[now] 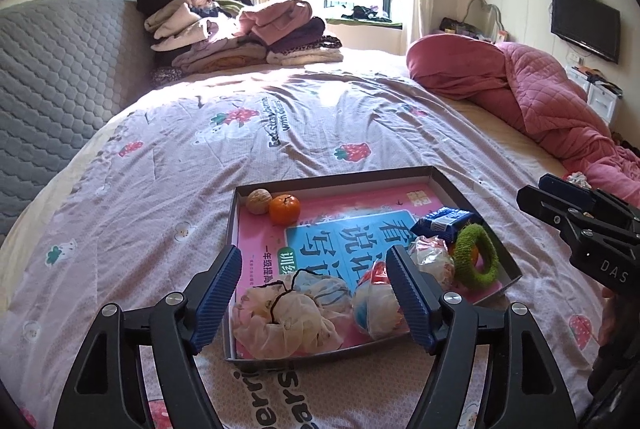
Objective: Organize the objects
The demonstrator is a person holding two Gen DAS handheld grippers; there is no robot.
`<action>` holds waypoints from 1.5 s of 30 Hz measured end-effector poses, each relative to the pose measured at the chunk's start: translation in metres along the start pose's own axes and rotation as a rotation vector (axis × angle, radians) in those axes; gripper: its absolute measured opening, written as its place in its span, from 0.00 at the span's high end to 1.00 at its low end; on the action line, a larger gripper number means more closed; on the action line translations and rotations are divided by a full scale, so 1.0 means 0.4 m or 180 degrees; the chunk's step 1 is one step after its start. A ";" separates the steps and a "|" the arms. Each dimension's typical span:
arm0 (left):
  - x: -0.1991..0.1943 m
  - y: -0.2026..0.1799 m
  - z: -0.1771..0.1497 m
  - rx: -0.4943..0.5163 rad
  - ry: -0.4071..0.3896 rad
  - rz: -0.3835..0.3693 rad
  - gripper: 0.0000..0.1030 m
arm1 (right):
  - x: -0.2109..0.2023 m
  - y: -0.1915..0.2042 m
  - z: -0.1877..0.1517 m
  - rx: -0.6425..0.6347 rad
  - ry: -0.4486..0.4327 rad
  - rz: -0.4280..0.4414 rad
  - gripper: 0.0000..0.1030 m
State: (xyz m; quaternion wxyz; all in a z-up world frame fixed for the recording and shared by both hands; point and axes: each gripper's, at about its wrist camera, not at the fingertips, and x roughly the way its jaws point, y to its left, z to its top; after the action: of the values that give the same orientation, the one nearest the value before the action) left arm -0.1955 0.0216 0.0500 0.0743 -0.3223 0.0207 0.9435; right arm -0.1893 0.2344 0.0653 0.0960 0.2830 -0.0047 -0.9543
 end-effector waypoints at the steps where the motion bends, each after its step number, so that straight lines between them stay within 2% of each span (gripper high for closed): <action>1: -0.009 -0.003 0.000 0.0016 -0.0021 0.0011 0.25 | -0.007 0.000 0.002 0.0012 -0.0025 0.0012 0.51; 10: -0.068 -0.015 -0.025 -0.0008 -0.0090 0.0082 0.24 | -0.073 0.036 0.004 -0.0016 -0.0214 0.0115 0.50; 24: -0.136 -0.030 -0.063 -0.0027 -0.0168 0.0166 0.24 | -0.150 0.058 -0.017 0.0041 -0.0331 0.0208 0.47; 32: -0.154 -0.020 -0.096 -0.0064 -0.0146 0.0262 0.24 | -0.163 0.066 -0.041 0.0054 -0.0288 0.0227 0.45; 45: -0.129 -0.006 -0.134 -0.0130 -0.0039 0.0316 0.24 | -0.147 0.084 -0.080 -0.0014 -0.0243 0.0169 0.45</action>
State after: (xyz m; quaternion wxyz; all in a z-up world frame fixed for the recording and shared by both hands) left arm -0.1223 0.0128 0.0394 0.0210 -0.3166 0.0170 0.9482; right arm -0.1175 0.2138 0.0721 0.1218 0.2459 -0.0139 -0.9615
